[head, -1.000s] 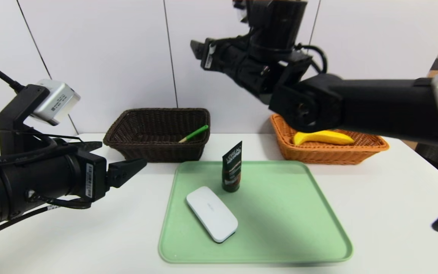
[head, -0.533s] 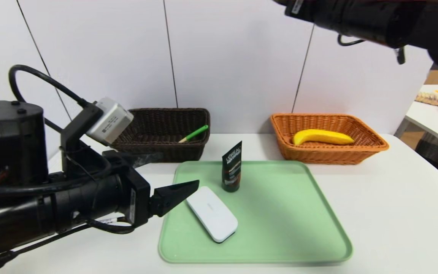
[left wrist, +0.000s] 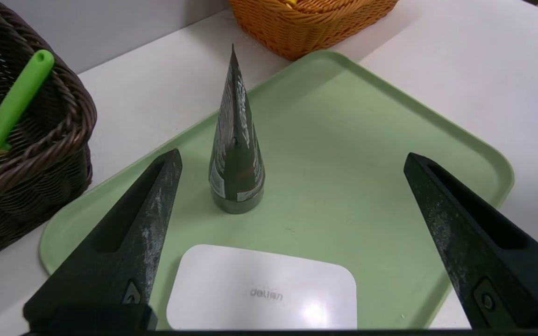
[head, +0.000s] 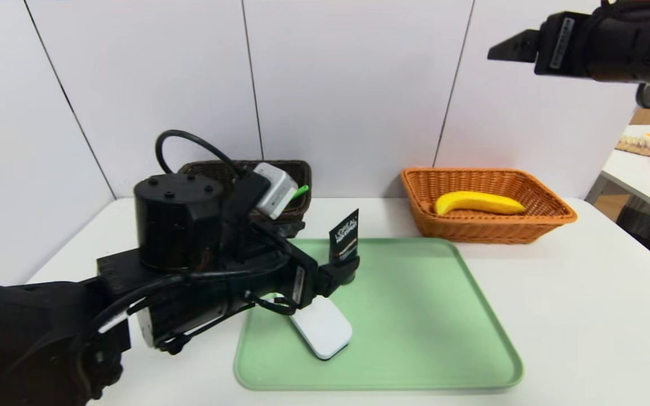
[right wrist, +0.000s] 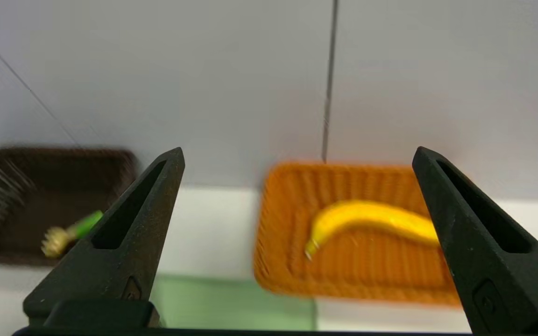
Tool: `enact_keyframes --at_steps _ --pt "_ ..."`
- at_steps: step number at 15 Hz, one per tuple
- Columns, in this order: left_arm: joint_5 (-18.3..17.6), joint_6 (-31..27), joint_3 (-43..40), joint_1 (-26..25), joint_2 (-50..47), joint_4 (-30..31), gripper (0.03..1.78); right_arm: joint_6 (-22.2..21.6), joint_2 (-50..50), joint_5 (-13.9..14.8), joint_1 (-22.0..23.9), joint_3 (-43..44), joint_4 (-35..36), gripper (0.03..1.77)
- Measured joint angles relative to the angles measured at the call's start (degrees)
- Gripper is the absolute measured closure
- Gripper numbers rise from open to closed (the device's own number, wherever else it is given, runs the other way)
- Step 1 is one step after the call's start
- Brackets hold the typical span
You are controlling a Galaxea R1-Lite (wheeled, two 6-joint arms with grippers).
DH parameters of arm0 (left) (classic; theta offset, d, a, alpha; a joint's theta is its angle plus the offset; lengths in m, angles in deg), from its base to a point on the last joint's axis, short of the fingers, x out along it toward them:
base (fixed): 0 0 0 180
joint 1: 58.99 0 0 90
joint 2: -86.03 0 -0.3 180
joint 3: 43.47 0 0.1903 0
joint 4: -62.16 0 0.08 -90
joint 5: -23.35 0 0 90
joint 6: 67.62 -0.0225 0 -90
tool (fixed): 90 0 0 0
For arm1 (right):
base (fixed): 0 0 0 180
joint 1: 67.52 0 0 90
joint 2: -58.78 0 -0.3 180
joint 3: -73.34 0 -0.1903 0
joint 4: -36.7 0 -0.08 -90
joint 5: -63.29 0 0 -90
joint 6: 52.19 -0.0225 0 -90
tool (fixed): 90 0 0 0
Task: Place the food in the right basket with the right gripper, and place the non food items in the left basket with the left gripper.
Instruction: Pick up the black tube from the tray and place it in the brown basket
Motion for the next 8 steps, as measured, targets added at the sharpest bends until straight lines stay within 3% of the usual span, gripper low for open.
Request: enact_keyframes --at_steps 4,8 --pt "0.35 -0.02 2.47 0.38 5.25 -0.02 0.12 1.77 -2.83 -3.15 3.73 0.69 -19.57 0.11" --pt "0.46 0.00 3.33 0.41 7.44 -0.05 0.12 2.12 -2.89 -5.05 5.94 -0.41 -24.67 0.11"
